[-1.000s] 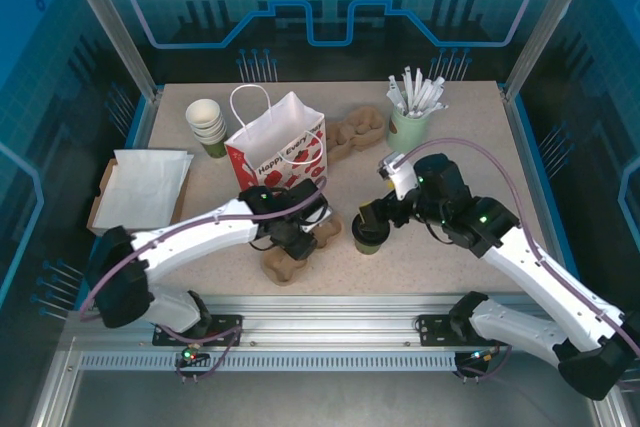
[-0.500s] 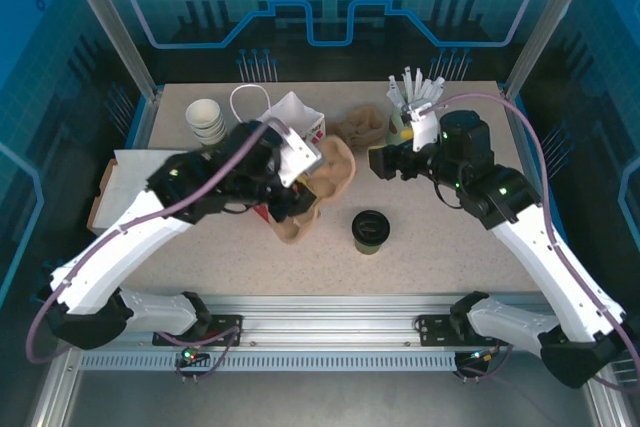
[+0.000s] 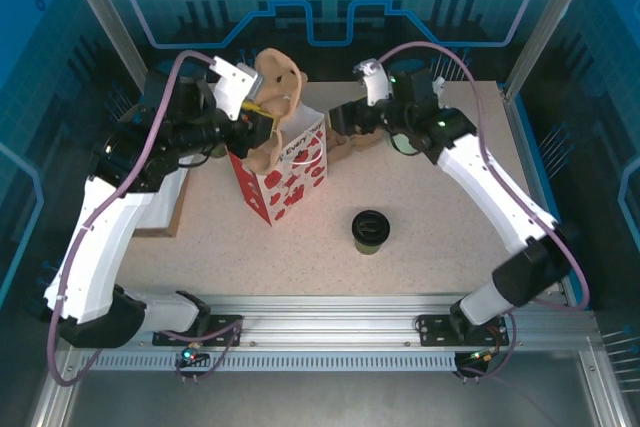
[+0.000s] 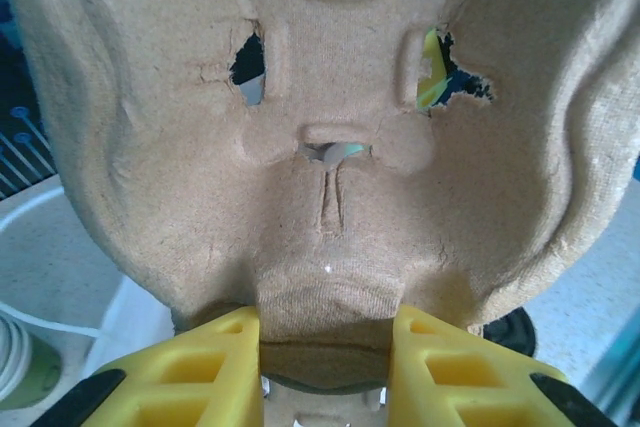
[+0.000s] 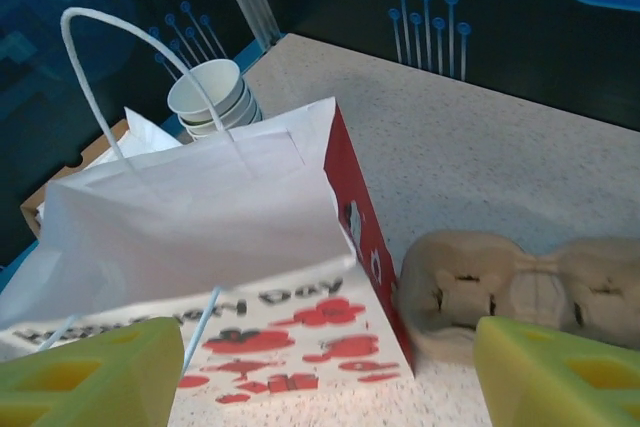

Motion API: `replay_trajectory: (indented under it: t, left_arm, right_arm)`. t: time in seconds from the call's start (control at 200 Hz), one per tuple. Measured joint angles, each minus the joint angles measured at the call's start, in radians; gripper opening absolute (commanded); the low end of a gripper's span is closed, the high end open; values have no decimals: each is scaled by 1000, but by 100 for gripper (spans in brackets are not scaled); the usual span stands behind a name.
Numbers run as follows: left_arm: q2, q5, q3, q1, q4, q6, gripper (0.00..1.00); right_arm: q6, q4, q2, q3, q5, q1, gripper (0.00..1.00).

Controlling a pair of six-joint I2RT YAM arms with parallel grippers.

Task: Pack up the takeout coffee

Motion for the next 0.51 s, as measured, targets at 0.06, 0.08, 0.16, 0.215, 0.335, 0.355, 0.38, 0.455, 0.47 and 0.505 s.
replay_trajectory:
  t: [0.06,0.08,0.16,0.215,0.335,0.355,0.38,0.455,0.47,0.505]
  left_arm:
    - [34,0,19,23,5,13,30]
    - [45,0,24,29,6,16,30]
    - [95,-3,44,56,12,29,30]
    - [122,-4,47,71,16,39,30]
    - [166,-4,47,87,18,51,30]
    - [171,-3,47,87,19,54,30]
    - [175,-3,47,89,20,58,30]
    - [182,-3,47,93,25,64,30]
    - [182,-3,47,93,26,64,30]
    - [183,-3,47,96,29,66,30]
  right_arm:
    - [-4,-6,78,65,-16,3,72]
    - [-9,-9,101,86,-19,6,71]
    - [-17,-35,198,182,-24,16,67]
    - [-31,-56,256,242,-29,27,64]
    - [-48,-108,364,360,-39,41,53]
    - [-52,-114,379,375,-42,43,51]
    - [-59,-122,394,387,-43,45,49]
    - [-60,-143,422,402,-46,47,42]
    - [-58,-146,425,402,-46,47,41]
    - [-61,-153,431,402,-46,47,38]
